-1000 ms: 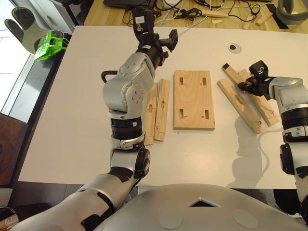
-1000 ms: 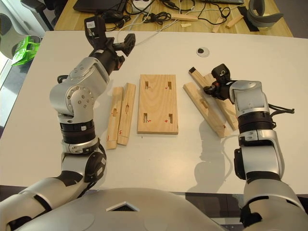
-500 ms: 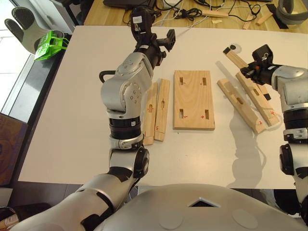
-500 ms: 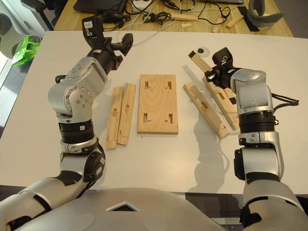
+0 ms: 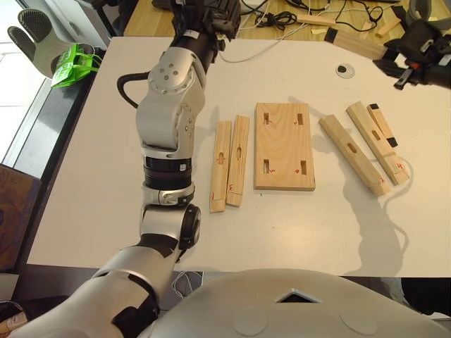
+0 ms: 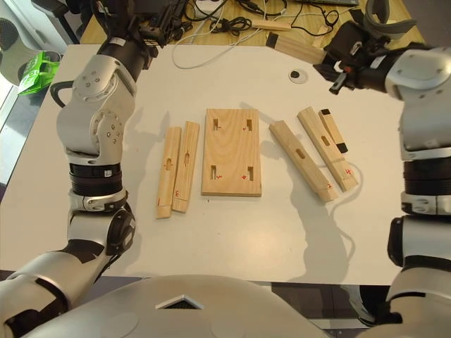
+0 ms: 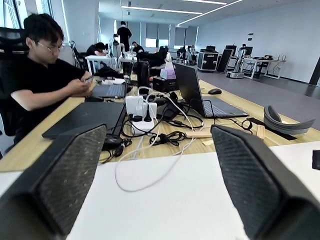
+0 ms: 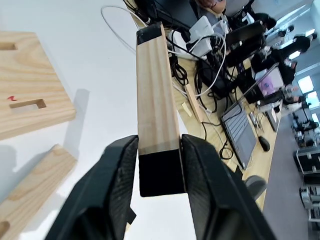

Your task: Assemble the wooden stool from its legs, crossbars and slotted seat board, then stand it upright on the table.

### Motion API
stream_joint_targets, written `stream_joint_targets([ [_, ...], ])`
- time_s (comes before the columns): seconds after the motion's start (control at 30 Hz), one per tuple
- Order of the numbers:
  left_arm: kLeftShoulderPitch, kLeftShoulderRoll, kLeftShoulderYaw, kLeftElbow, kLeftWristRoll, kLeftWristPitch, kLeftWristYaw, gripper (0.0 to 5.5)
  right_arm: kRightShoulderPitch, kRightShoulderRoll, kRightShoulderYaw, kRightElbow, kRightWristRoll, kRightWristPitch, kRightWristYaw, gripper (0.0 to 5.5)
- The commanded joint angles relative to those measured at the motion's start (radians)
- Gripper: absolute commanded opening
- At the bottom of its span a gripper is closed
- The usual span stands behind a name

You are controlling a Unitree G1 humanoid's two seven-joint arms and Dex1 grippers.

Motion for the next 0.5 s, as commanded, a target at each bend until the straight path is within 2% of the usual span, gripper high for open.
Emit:
stream_joint_targets([
  [0.03, -0.009, 0.018, -0.054, 0.003, 0.038, -0.066, -0.049, 3.84, -0.043, -0.013, -0.005, 0.044, -0.01, -0.134, 0.022, 1.37],
  [0.17, 0.006, -0.088, 0.041, -0.012, -0.069, 0.024, 0.006, 3.84, -0.01, 0.144, -0.116, -0.018, 0.099, -0.121, -0.131, 1.37],
  [0.33, 0.005, -0.267, 0.157, -0.083, -0.301, 0.14, 0.068, 3.84, 0.057, 0.4, -0.203, -0.189, 0.241, 0.005, -0.366, 1.36],
  [0.43, -0.016, -0.377, 0.249, -0.112, -0.534, 0.21, 0.117, 3.84, 0.085, 0.531, -0.214, -0.252, 0.293, 0.056, -0.484, 1.36],
  [0.5, -0.031, -0.387, 0.269, -0.116, -0.636, 0.215, 0.143, 3.84, 0.099, 0.573, -0.2, -0.282, 0.306, 0.078, -0.517, 1.36],
])
